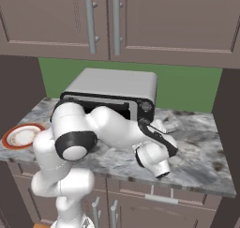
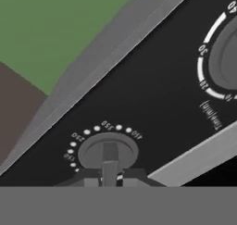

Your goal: Pull the toaster oven rack outwards. Pick up the baguette from the plate and place it on the toaster oven rack. Close the toaster oven door fully and set the temperature to the lowest setting.

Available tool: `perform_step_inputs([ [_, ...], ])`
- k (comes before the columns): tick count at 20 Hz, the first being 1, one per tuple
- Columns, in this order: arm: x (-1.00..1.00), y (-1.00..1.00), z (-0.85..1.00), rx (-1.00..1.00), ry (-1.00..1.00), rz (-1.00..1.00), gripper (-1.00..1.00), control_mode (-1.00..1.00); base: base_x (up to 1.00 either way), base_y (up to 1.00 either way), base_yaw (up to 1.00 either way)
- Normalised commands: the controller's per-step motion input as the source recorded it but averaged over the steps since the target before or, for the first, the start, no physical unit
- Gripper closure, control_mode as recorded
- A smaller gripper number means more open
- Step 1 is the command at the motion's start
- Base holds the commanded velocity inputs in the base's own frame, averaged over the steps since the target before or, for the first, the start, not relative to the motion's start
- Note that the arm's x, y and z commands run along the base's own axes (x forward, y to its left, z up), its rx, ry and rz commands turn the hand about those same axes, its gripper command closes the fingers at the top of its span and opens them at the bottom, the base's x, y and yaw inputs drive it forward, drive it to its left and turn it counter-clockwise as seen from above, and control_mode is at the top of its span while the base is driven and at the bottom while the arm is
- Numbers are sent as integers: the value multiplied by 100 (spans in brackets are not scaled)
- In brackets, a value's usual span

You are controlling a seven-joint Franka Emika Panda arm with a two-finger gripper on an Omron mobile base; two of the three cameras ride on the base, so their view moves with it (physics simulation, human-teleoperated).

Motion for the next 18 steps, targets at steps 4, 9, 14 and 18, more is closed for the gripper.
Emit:
perform_step_inputs([
  [4,-11,20,-28,-48,-34,4,100,-100,0,0,0],
  [9,-3,15,-27,-45,-29,3,100,-100,0,0,0],
  [14,0,13,-26,-44,-27,2,100,-100,0,0,0],
  [18,-8,8,-36,-47,-26,3,100,-100,0,0,0],
])
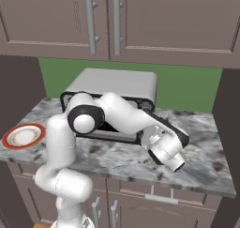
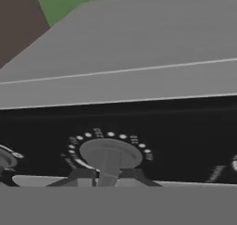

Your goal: Pull the toaster oven rack outwards. Pick up the baguette from the plate and place it on the toaster oven rack. Close the toaster oven door fully and set the temperature to the lowest setting.

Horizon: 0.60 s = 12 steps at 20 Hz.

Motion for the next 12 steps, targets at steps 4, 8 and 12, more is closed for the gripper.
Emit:
perform_step_inputs([
  [4,-16,4,-44,-53,-24,4,100,-100,0,0,0],
  [8,-26,13,-45,-60,-28,3,100,-100,0,0,0],
  [12,-38,21,-45,-67,-49,1,100,-100,0,0,0],
])
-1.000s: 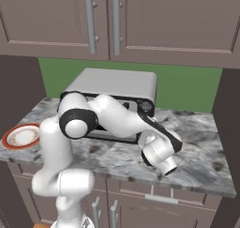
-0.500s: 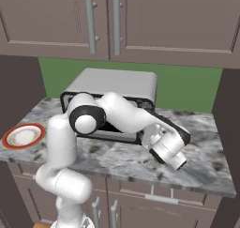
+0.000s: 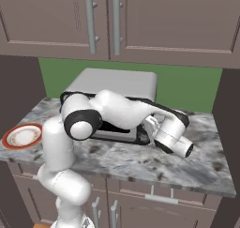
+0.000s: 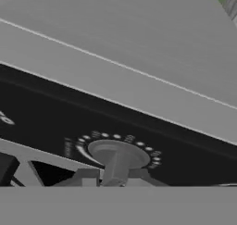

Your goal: Pull the toaster oven rack outwards. Pick up the baguette from the plate and place it on the toaster oven rack. Close the toaster oven door fully and set the temperature to the lowest setting.

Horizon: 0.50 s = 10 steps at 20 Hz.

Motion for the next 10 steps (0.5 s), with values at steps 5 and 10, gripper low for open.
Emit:
perform_step_inputs([
  [5,-35,23,-48,-68,-51,0,100,-100,0,0,0],
  [10,-29,20,-45,-67,-49,0,100,-100,0,0,0],
])
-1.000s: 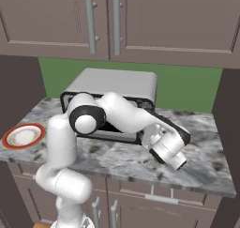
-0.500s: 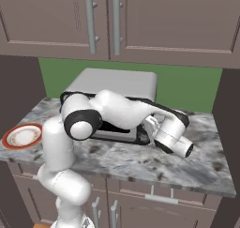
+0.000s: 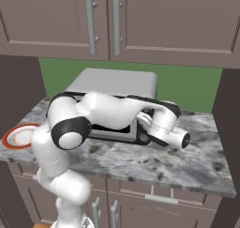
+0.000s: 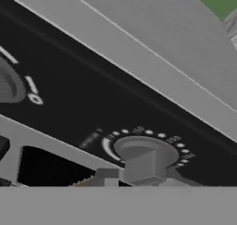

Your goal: Pull the toaster oven rack outwards. Pick up the baguette from the plate and place it on the toaster oven rack. Close the toaster oven door fully and set the temperature to the lowest setting.

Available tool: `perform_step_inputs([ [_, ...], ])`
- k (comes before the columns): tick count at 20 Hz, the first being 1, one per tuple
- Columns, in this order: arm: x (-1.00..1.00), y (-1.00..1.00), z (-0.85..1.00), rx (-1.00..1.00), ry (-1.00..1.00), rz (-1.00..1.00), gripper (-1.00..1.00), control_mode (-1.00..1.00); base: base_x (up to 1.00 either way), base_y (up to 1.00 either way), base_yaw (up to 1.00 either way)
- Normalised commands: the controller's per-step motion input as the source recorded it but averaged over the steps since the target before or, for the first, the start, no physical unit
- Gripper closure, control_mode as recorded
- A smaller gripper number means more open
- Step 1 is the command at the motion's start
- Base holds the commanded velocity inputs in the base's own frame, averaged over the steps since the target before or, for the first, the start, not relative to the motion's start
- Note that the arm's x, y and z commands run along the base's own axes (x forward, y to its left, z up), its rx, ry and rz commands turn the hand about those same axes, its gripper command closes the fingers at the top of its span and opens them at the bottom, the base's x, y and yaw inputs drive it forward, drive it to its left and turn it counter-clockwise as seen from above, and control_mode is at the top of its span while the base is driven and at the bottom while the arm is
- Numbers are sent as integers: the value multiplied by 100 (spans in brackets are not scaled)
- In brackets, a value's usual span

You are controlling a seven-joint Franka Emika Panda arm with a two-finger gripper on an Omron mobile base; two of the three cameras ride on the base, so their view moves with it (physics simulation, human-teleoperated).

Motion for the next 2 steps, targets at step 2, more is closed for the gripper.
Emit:
perform_step_inputs([
  [2,-30,17,-45,-65,-45,0,100,-100,0,0,0],
])
